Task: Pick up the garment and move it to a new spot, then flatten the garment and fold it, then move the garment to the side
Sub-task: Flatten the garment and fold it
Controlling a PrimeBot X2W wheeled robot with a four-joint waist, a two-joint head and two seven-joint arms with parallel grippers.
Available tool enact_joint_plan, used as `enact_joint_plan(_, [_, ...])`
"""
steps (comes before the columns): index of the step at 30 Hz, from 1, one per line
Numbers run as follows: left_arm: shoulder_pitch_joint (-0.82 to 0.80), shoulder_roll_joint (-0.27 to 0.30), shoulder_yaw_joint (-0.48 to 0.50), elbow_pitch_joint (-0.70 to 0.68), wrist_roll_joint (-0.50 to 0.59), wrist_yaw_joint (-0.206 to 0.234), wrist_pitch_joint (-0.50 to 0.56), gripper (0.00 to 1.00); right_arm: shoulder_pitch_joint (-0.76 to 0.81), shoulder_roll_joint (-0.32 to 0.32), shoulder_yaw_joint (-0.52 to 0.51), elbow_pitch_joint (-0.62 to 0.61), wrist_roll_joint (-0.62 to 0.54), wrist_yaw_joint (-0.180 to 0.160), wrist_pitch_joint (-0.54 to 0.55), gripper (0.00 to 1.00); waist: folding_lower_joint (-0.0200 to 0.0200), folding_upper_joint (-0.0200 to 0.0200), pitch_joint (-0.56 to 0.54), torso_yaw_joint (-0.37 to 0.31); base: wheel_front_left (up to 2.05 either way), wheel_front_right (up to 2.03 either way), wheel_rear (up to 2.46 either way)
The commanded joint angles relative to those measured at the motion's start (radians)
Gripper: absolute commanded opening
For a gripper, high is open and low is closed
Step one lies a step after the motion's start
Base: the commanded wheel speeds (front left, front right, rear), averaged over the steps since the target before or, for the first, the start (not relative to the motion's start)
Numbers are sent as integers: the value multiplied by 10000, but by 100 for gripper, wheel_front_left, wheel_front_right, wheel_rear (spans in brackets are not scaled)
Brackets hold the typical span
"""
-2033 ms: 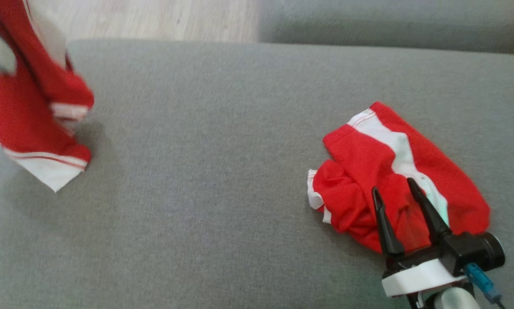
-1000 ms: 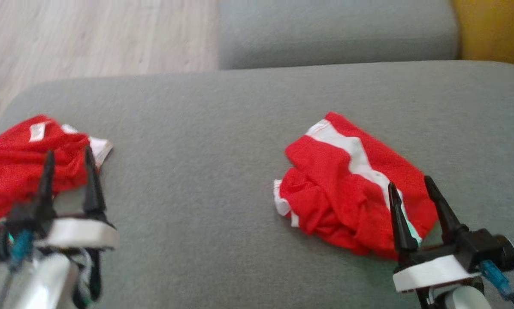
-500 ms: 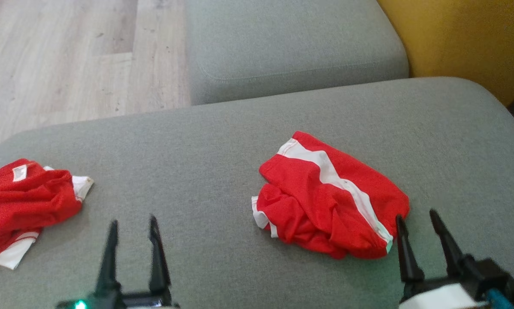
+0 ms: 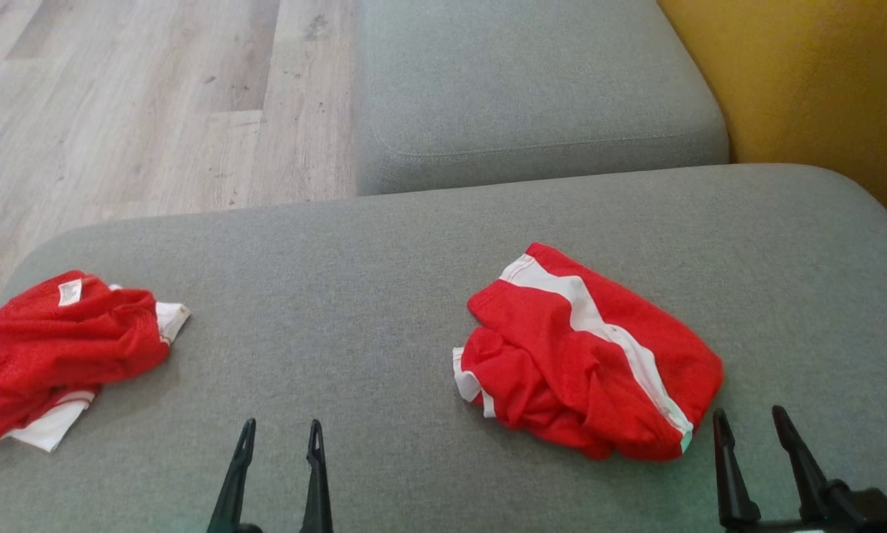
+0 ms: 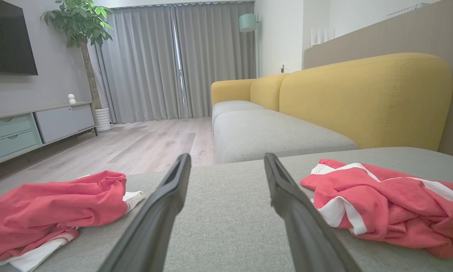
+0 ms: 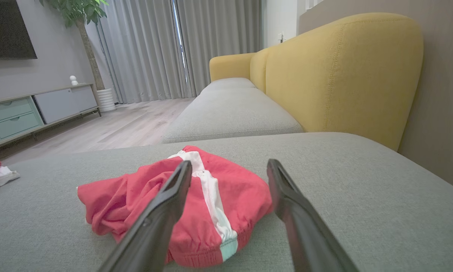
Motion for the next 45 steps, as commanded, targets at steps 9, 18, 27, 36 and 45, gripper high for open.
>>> enact_joint_plan(9, [-162,-173,406,-197,132,-93,-51,100,-200,-86,287,-269,-16,75,-109,100,1,-1,-46,-53,0,0,0])
enact_joint_plan(18, [-100,-196,397,-127,139,-184,-51,100,-148,-86,410,-242,-47,75,-109,100,1,-1,-59,-74,0,0,0])
enact_joint_plan(27, [17,-214,421,-141,44,-140,-51,100,-174,-86,504,-252,-86,75,-109,100,1,-1,24,-197,0,0,0])
enact_joint_plan(36, [-1054,-220,-662,380,334,-1135,-51,100,-382,-86,143,-460,-6,75,-109,100,1,-1,633,-1171,0,0,0])
enact_joint_plan(45, [-3995,-223,-2061,2469,842,-2467,-51,100,-804,-86,-22,-843,144,75,-109,100,1,-1,1736,-2457,0,0,0])
